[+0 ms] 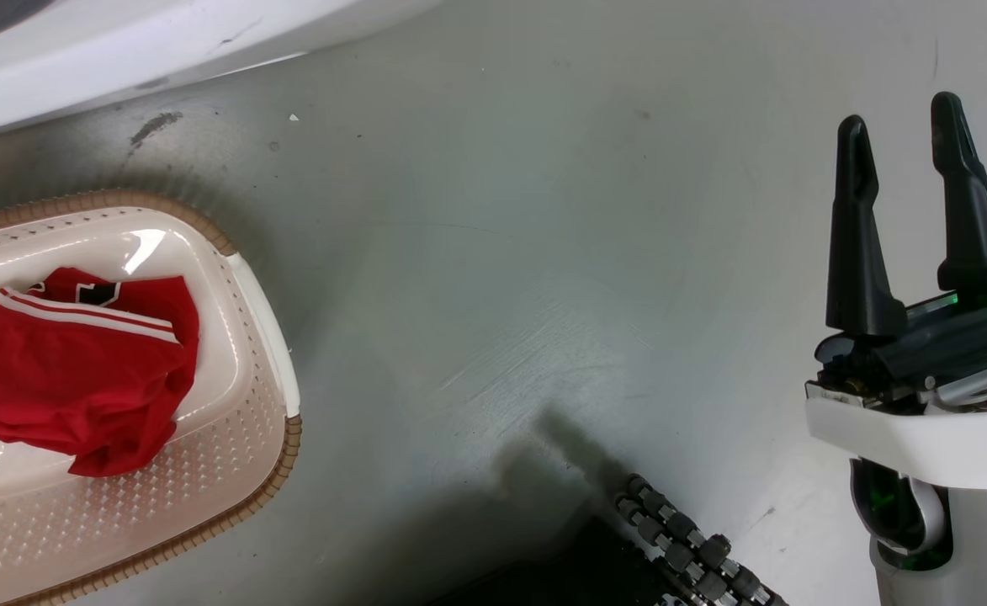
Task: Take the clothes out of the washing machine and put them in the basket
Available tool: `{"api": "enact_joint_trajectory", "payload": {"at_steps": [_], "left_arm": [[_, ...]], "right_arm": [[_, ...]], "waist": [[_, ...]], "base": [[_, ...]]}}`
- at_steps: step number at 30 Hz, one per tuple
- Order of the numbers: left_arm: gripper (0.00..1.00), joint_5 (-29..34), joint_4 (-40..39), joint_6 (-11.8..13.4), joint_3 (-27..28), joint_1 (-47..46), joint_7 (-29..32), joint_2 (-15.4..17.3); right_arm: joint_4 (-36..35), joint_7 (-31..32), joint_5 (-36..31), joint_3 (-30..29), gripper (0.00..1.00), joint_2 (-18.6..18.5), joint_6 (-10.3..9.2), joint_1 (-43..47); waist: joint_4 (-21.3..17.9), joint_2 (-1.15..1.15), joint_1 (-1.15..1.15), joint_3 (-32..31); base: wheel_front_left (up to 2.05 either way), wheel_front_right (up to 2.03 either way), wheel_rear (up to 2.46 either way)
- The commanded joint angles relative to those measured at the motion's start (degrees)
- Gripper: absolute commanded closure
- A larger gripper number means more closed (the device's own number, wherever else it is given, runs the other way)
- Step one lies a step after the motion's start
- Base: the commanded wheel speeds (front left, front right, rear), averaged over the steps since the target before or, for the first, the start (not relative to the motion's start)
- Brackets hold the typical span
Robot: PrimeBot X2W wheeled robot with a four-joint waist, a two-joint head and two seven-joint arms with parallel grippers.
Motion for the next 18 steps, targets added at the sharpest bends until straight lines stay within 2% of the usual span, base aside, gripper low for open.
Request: {"api": "enact_joint_trajectory", "payload": {"at_steps": [1,5,6,7,13,18], "left_arm": [[0.0,-0.39,0.93,-0.11,-0.66,0.49,-0.02,0.29],[0.0,-1.23,1.92,-0.11,-1.91,0.49,-1.14,0.53],[0.09,-1.69,2.39,-0.11,-2.32,0.69,-0.74,0.44],[1.0,-1.67,2.41,-0.11,-2.89,0.63,-1.04,0.6],[1.0,-3.17,2.85,-0.11,-5.71,0.14,-4.59,0.64],[1.0,-4.2,2.74,-0.09,-7.98,0.9,-12.55,1.44]], "right_arm": [[-0.28,-0.12,0.11,-0.01,0.0,0.01,-0.04,-1.11],[-0.41,-0.12,0.46,-0.25,0.0,0.02,-0.04,-1.25],[-0.42,-0.12,0.43,-0.29,0.0,0.02,-0.04,-1.23],[-0.41,-0.12,0.35,-0.34,0.0,0.01,-0.04,-1.18],[0.14,-0.12,-0.34,-0.39,0.0,0.01,-0.04,-1.15],[0.22,-0.12,-0.76,-0.6,0.0,0.01,-0.04,-1.34]], "waist": [[-0.16,0.0,-0.01,0.27],[-0.32,0.0,-0.01,0.71],[-0.32,0.0,-0.01,0.73],[-0.28,0.0,-0.01,0.74],[0.37,0.0,-0.01,-0.16],[0.85,0.0,-0.01,-2.67]], "base": [[0.0,0.0,0.0],[0.0,0.0,0.0],[0.0,0.0,0.0],[0.0,0.0,0.0],[0.0,0.0,0.0],[0.0,0.0,0.0]]}}
